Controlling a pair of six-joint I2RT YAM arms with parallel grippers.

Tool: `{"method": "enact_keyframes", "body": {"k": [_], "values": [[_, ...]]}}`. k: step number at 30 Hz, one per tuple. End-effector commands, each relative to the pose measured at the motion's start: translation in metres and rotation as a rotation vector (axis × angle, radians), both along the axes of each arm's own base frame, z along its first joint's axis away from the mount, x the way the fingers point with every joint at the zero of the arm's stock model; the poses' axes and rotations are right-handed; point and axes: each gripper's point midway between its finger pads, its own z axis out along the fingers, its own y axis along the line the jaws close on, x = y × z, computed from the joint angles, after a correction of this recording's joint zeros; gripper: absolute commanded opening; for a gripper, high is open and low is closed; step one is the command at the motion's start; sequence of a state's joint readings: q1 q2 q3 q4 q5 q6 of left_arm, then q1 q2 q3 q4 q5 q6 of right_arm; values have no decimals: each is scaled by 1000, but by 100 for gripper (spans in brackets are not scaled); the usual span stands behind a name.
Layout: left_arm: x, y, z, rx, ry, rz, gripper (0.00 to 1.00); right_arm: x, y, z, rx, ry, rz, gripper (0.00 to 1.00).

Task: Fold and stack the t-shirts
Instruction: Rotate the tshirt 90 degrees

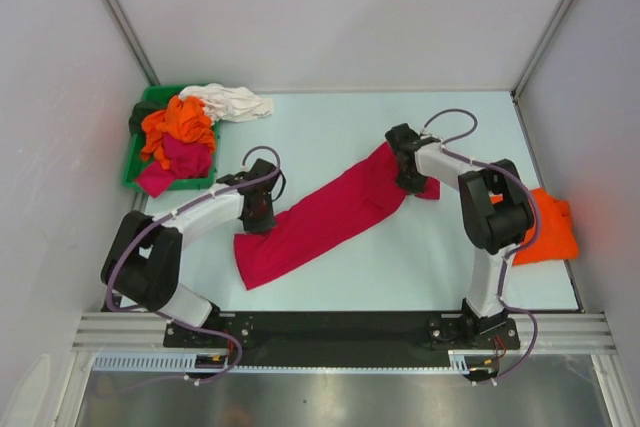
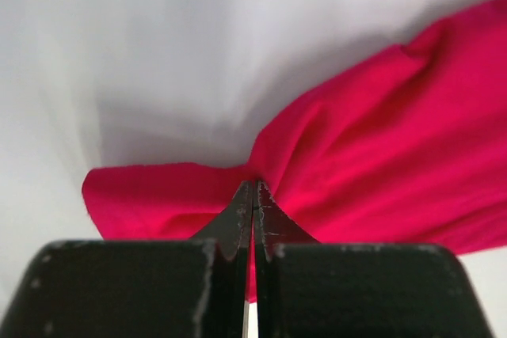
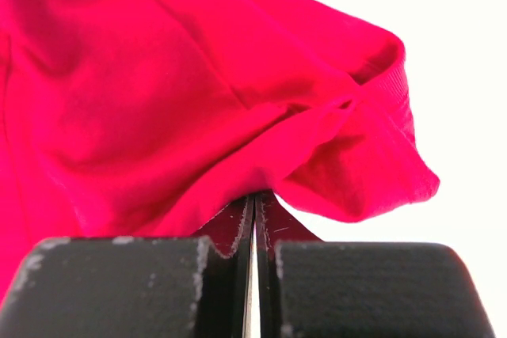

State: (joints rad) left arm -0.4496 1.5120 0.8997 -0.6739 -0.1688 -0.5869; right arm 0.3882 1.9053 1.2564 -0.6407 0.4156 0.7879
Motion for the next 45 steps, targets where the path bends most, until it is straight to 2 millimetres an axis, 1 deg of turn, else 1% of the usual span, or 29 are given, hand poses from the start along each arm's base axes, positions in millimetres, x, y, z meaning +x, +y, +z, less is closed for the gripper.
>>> {"method": "enact_keyframes", "body": {"k": [1, 2, 3, 4, 8, 10, 11, 12, 15, 16, 17, 19, 20, 21, 22, 23, 24, 25, 27, 28, 30, 31, 34, 35, 38, 39, 41, 43, 45], "values": [[-22, -15, -2, -24, 38, -35, 0, 56, 33, -18, 91, -67, 47, 0], [-25, -16, -4, -23, 46, -39, 0, 59, 36, -20, 100, -56, 56, 0], [-28, -17, -6, -22, 52, -44, 0, 71, 42, -14, 113, -76, 60, 0], [-29, -18, -7, -19, 56, -45, 0, 73, 43, -23, 107, -59, 60, 0], [-25, -17, -2, -13, 22, -38, 0, 81, 52, -27, 126, -56, 80, 0], [-25, -24, -2, -37, 35, -53, 0, 90, 55, -24, 130, -68, 87, 0], [-28, -27, -4, -41, 49, -60, 0, 89, 55, -30, 126, -51, 90, 0], [-30, -29, -6, -45, 57, -66, 0, 92, 55, -31, 125, -49, 99, 0], [-37, -46, -12, -56, 69, -113, 0, 107, 64, -29, 137, -67, 128, 0], [-41, -56, -15, -62, 72, -143, 0, 112, 66, -28, 144, -67, 137, 0], [-43, -63, -17, -71, 82, -157, 0, 122, 71, -28, 148, -74, 146, 0], [-47, -79, -24, -70, 100, -195, 0, 131, 79, -26, 166, -70, 180, 0], [-48, -86, -24, -77, 106, -211, 0, 143, 87, -16, 183, -92, 191, 0], [-47, -94, -26, -78, 109, -228, 0, 144, 89, -25, 184, -71, 199, 0], [-49, -103, -25, -81, 107, -257, 0, 147, 96, -25, 202, -68, 219, 0], [-50, -109, -25, -85, 107, -273, 0, 149, 97, -25, 208, -64, 227, 0], [-48, -118, -22, -96, 96, -289, 0, 154, 103, -24, 220, -73, 241, 0], [-51, -125, -24, -96, 103, -309, 0, 155, 108, -23, 241, -74, 255, 0], [-51, -138, -21, -125, 101, -341, 0, 160, 118, -19, 264, -87, 291, 0], [-53, -144, -24, -128, 106, -358, 0, 159, 122, -22, 273, -75, 301, 0], [-52, -155, -23, -144, 99, -384, 0, 158, 130, -24, 282, -67, 341, 0], [-56, -163, -23, -166, 110, -406, 0, 160, 134, -23, 291, -68, 351, 0], [-57, -180, -24, -195, 120, -444, 0, 156, 139, -26, 304, -53, 375, 0], [-59, -183, -29, -195, 132, -453, 0, 157, 141, -24, 310, -64, 383, 0], [-61, -202, -25, -226, 129, -494, 0, 157, 147, -23, 327, -74, 412, 0], [-61, -210, -26, -229, 126, -513, 0, 155, 154, -23, 352, -67, 439, 0], [-62, -219, -26, -235, 124, -535, 0, 154, 163, -22, 391, -61, 466, 0], [-61, -226, -29, -239, 135, -546, 0, 152, 167, -22, 399, -51, 486, 0], [-61, -229, -30, -239, 139, -548, 0, 153, 165, -18, 392, -58, 482, 0]]}}
